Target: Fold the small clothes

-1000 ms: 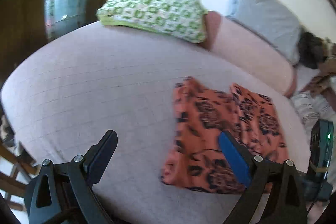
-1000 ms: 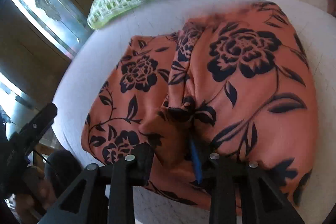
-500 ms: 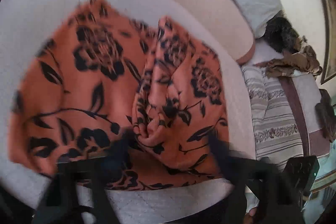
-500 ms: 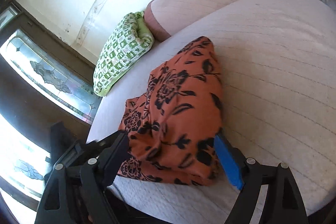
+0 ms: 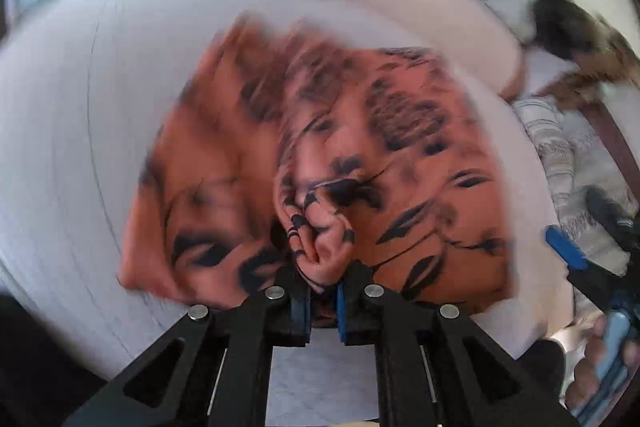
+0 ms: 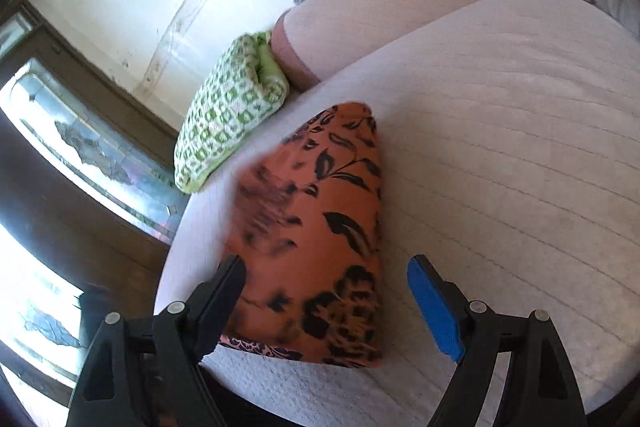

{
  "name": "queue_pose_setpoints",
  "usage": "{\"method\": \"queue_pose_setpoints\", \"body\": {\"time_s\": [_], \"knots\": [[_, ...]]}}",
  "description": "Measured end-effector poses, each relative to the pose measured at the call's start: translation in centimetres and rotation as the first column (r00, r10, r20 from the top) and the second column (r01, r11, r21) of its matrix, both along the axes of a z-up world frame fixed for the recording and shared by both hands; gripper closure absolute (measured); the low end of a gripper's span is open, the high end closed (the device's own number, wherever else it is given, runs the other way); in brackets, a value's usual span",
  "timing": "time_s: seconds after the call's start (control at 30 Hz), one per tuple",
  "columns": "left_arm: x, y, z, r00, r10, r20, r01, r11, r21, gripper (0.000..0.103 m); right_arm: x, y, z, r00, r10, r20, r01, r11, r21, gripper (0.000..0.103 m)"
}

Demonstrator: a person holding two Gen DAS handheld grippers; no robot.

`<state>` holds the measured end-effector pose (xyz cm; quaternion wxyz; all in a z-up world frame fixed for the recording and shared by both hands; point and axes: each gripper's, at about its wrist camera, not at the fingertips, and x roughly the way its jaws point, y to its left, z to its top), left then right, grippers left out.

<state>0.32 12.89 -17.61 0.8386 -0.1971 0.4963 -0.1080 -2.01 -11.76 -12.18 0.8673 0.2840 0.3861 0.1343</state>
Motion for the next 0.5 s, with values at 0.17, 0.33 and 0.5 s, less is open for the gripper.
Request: {"method": "queue_pose_setpoints", "body": {"time_s": [0.17, 0.33, 0.5], "knots": [[-0.3, -0.4, 1.6, 0.999, -0.02, 0.041, 0.02, 1.0, -0.012, 0.094, 1.7, 3.7, 0.2, 0.993, 0.117, -0.022, -0.119, 0.987, -0.106, 0.018], [-0.4, 0.7, 5.2, 0.991, -0.021, 0.135, 0.024, 1.0, -0.018, 0.094, 4.5, 5.5, -2.0, 0.981, 0.15, -0.122, -0.163, 0.98, -0.111, 0.018], [-3.5, 0.6, 13.7, 0.885, -0.057, 0.462, -0.03, 0.983, 0.179, 0.094, 4.4, 6.8, -1.7, 0.978, 0.17, -0.119, -0.182, 0.979, -0.095, 0.017]]}}
